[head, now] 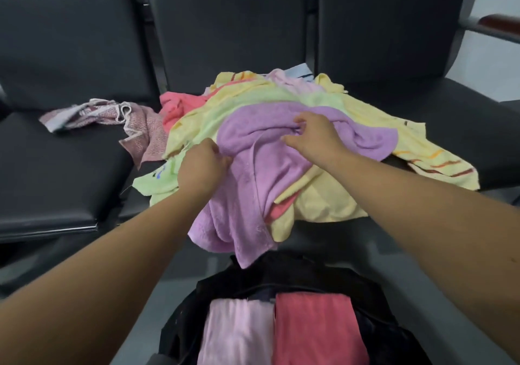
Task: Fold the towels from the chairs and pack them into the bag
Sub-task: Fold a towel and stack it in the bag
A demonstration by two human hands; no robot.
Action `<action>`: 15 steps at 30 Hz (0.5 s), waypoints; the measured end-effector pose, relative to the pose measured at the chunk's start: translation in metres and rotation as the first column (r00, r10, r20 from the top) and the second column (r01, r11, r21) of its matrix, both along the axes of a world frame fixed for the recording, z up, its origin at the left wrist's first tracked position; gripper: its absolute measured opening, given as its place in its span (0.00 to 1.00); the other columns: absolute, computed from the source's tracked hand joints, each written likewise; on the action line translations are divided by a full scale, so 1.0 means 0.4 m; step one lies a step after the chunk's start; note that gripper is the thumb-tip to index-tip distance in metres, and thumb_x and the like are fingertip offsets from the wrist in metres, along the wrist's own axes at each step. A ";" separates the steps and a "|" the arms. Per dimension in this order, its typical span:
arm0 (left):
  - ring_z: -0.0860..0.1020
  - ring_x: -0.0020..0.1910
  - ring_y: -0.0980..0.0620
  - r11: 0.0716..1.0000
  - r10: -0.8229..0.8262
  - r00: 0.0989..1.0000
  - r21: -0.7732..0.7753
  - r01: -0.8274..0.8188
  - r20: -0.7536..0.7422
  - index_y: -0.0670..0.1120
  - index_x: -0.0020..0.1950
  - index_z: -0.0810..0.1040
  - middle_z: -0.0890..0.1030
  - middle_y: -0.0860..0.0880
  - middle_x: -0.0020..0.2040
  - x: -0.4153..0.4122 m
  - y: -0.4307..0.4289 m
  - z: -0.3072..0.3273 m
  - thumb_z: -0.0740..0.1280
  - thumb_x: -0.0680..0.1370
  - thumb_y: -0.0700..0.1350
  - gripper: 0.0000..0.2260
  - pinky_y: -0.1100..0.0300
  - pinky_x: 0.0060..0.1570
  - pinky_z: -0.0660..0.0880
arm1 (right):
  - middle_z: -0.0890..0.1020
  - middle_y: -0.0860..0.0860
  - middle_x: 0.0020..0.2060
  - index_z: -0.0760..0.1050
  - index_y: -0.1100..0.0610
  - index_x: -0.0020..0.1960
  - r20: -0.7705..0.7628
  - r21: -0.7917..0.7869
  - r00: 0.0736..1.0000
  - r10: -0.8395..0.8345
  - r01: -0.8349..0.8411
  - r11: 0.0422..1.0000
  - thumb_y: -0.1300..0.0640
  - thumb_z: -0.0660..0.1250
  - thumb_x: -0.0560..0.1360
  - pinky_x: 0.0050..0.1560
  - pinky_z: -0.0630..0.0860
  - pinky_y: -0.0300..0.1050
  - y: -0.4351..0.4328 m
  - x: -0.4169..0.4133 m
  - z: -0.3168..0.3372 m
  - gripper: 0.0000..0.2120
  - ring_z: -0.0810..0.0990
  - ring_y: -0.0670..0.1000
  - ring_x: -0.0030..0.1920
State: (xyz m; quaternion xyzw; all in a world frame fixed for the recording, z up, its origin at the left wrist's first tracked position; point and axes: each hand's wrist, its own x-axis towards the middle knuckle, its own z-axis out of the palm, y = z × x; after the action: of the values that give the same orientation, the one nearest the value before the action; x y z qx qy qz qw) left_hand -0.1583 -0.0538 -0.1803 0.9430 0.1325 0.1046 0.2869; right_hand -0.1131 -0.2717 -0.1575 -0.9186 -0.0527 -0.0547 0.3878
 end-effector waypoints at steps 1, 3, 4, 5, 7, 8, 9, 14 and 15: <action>0.76 0.53 0.42 1.000 -0.009 0.999 -0.011 0.010 0.039 0.42 0.60 0.77 0.80 0.43 0.54 0.002 0.004 0.000 0.71 0.79 0.49 0.15 0.55 0.46 0.66 | 0.77 0.57 0.68 0.72 0.57 0.74 0.007 0.008 1.000 0.026 -0.027 1.000 0.54 0.75 0.75 0.70 0.70 0.47 0.016 0.010 -0.013 0.29 0.75 0.56 0.68; 0.73 0.46 0.46 0.997 -0.059 0.994 -0.052 0.063 0.087 0.43 0.53 0.78 0.78 0.47 0.47 0.011 0.016 0.005 0.73 0.78 0.49 0.11 0.57 0.44 0.65 | 0.76 0.57 0.69 0.71 0.53 0.75 0.014 -0.026 0.997 0.073 -0.073 0.997 0.52 0.76 0.74 0.72 0.68 0.48 0.044 0.025 -0.037 0.32 0.74 0.56 0.69; 0.73 0.43 0.48 0.992 -0.089 0.992 -0.077 0.096 0.088 0.44 0.48 0.77 0.77 0.48 0.44 0.013 0.022 0.013 0.74 0.77 0.49 0.11 0.56 0.41 0.64 | 0.78 0.57 0.66 0.74 0.51 0.73 0.028 -0.058 0.996 0.087 -0.086 0.995 0.52 0.77 0.73 0.71 0.69 0.48 0.054 0.027 -0.044 0.30 0.75 0.56 0.67; 0.72 0.39 0.49 0.987 -0.117 0.990 -0.103 0.124 0.074 0.44 0.45 0.76 0.76 0.49 0.40 0.011 0.026 0.024 0.74 0.77 0.50 0.12 0.56 0.38 0.64 | 0.81 0.58 0.62 0.79 0.52 0.68 0.049 -0.081 0.995 0.090 -0.086 0.993 0.54 0.76 0.73 0.68 0.72 0.49 0.059 0.027 -0.047 0.24 0.77 0.57 0.65; 0.69 0.33 0.51 0.972 -0.154 0.988 -0.174 0.156 0.026 0.44 0.40 0.74 0.73 0.50 0.34 0.002 0.031 0.045 0.74 0.77 0.53 0.16 0.56 0.33 0.63 | 0.85 0.57 0.50 0.84 0.51 0.50 0.091 -0.072 0.993 0.079 -0.073 0.995 0.58 0.76 0.73 0.57 0.77 0.48 0.064 0.022 -0.044 0.06 0.82 0.56 0.56; 0.68 0.32 0.51 0.965 -0.166 0.986 -0.205 0.164 0.007 0.43 0.39 0.73 0.72 0.50 0.33 -0.004 0.033 0.053 0.73 0.77 0.54 0.17 0.57 0.31 0.63 | 0.86 0.56 0.46 0.83 0.50 0.43 0.099 -0.057 0.992 0.075 -0.070 0.996 0.59 0.75 0.74 0.52 0.77 0.47 0.064 0.018 -0.039 0.05 0.83 0.55 0.52; 0.68 0.31 0.51 0.961 -0.173 0.985 -0.219 0.169 -0.002 0.43 0.40 0.73 0.71 0.49 0.33 -0.014 0.034 0.063 0.72 0.78 0.55 0.18 0.57 0.31 0.63 | 0.86 0.56 0.44 0.81 0.50 0.39 0.102 -0.048 0.993 0.067 -0.063 0.997 0.60 0.75 0.74 0.52 0.77 0.46 0.060 0.012 -0.030 0.08 0.82 0.55 0.51; 0.70 0.31 0.49 0.932 -0.222 0.974 -0.283 0.228 0.052 0.42 0.42 0.75 0.74 0.48 0.33 -0.081 0.050 0.115 0.71 0.79 0.53 0.16 0.57 0.31 0.66 | 0.79 0.44 0.44 0.81 0.52 0.40 0.137 0.113 0.987 0.085 -0.101 0.988 0.62 0.72 0.76 0.50 0.70 0.32 0.025 -0.066 0.067 0.09 0.78 0.46 0.51; 0.73 0.34 0.48 0.917 -0.237 0.969 -0.312 0.247 0.070 0.42 0.43 0.76 0.77 0.46 0.35 -0.098 0.052 0.131 0.71 0.79 0.53 0.15 0.56 0.33 0.71 | 0.77 0.41 0.43 0.82 0.54 0.42 0.143 0.134 0.985 0.097 -0.116 0.984 0.62 0.71 0.77 0.43 0.69 0.28 0.017 -0.093 0.099 0.06 0.76 0.42 0.46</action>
State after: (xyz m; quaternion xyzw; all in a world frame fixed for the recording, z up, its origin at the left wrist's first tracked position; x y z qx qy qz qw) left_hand -0.1974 -0.0331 -0.1277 0.8917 0.0256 0.0599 0.4480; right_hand -0.1501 -0.2650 -0.1180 -0.8787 -0.1243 -0.0999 0.4499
